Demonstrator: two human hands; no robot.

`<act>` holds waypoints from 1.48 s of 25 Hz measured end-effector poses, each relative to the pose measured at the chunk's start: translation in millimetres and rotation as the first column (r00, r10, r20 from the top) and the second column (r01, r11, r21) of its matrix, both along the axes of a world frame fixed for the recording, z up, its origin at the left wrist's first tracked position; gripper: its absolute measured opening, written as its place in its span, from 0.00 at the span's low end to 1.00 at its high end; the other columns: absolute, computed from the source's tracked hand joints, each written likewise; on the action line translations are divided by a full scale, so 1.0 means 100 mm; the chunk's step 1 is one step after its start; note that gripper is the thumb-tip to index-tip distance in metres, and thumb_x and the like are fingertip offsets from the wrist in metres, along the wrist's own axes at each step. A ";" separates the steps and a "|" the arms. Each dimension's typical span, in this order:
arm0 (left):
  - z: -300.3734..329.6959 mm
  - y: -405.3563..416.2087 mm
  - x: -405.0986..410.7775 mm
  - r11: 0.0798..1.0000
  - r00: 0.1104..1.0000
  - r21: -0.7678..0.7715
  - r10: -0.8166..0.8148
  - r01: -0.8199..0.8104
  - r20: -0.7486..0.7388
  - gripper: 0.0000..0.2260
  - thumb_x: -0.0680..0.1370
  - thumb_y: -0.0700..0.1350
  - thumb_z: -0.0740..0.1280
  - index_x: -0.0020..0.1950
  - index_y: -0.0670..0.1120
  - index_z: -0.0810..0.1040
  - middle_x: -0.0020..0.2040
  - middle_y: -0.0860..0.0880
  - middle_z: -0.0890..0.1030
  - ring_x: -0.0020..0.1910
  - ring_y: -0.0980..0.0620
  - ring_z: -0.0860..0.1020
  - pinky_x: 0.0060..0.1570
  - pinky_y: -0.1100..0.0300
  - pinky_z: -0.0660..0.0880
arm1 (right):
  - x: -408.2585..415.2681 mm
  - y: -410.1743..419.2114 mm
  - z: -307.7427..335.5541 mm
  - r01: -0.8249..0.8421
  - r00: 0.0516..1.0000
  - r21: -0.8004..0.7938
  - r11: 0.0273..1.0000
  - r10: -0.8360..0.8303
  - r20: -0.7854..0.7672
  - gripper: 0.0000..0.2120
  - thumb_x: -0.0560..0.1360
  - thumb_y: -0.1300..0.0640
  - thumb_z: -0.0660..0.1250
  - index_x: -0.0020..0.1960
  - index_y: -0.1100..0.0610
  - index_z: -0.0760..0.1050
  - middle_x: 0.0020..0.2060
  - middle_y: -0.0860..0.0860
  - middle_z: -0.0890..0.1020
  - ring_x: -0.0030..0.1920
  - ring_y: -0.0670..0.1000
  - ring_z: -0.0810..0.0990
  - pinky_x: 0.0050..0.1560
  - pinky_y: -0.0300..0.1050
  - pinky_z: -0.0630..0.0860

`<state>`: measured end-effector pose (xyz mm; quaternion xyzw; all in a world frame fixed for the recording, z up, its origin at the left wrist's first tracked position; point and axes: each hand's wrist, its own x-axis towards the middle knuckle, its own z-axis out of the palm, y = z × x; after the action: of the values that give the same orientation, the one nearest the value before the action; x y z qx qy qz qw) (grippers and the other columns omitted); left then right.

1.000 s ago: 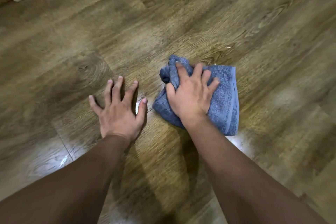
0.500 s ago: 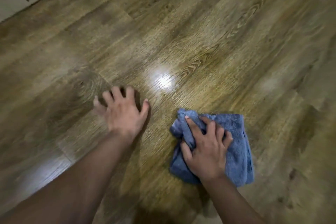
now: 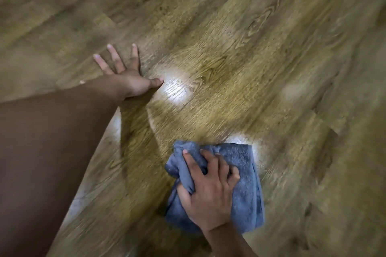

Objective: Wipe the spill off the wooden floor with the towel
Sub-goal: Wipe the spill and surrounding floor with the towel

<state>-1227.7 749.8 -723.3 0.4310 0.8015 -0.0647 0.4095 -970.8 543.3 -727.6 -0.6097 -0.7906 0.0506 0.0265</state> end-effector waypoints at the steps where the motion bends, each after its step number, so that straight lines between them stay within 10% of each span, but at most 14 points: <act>1: 0.00 0.00 0.00 1.000 1.000 -0.006 0.003 -0.003 0.008 0.54 0.66 0.79 0.66 0.75 0.69 0.28 0.73 0.50 0.17 0.71 0.36 0.18 0.71 0.24 0.38 | -0.01 0.00 0.00 -0.007 1.000 -0.001 1.000 0.007 -0.010 0.33 0.66 0.37 0.63 0.70 0.42 0.73 0.63 0.54 0.75 0.61 0.60 0.71 0.61 0.64 0.61; 12: 0.06 -0.03 0.00 0.999 0.998 -0.033 0.019 -0.017 0.068 0.55 0.55 0.83 0.59 0.69 0.75 0.25 0.60 0.58 0.11 0.59 0.44 0.13 0.69 0.23 0.37 | 0.62 2.50 -0.02 0.327 0.945 0.083 0.941 -0.328 -0.004 0.32 0.69 0.37 0.55 0.70 0.44 0.73 0.63 0.59 0.71 0.61 0.63 0.67 0.62 0.64 0.60; 17: 0.09 -0.03 0.01 0.999 0.997 -0.040 0.008 -0.006 0.072 0.53 0.64 0.79 0.65 0.71 0.74 0.27 0.63 0.57 0.13 0.61 0.45 0.14 0.68 0.21 0.37 | 0.65 3.14 -0.02 0.495 0.868 0.072 0.866 -0.497 0.002 0.27 0.71 0.40 0.59 0.68 0.47 0.74 0.64 0.58 0.69 0.64 0.64 0.66 0.66 0.68 0.57; 30: 0.13 -0.03 0.04 0.997 0.999 -0.074 -0.026 0.028 0.028 0.52 0.65 0.79 0.65 0.71 0.75 0.26 0.71 0.55 0.15 0.69 0.42 0.17 0.61 0.16 0.35 | -0.64 0.55 0.07 -0.147 0.989 -0.063 0.987 0.146 -0.026 0.37 0.63 0.37 0.69 0.72 0.42 0.69 0.66 0.52 0.70 0.65 0.61 0.69 0.64 0.64 0.58; 37: 0.12 -0.03 0.05 0.998 0.999 -0.059 -0.014 0.017 0.040 0.52 0.67 0.78 0.66 0.72 0.74 0.27 0.72 0.54 0.16 0.70 0.41 0.17 0.62 0.17 0.36 | -0.35 1.18 0.06 -0.212 0.977 -0.031 0.977 0.212 -0.025 0.34 0.66 0.38 0.70 0.72 0.43 0.71 0.63 0.54 0.68 0.60 0.61 0.69 0.62 0.67 0.65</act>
<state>-1222.3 747.2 -711.5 0.4262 0.7875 -0.0830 0.4373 -1005.3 661.5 -721.5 -0.5217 -0.8498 0.0729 0.0190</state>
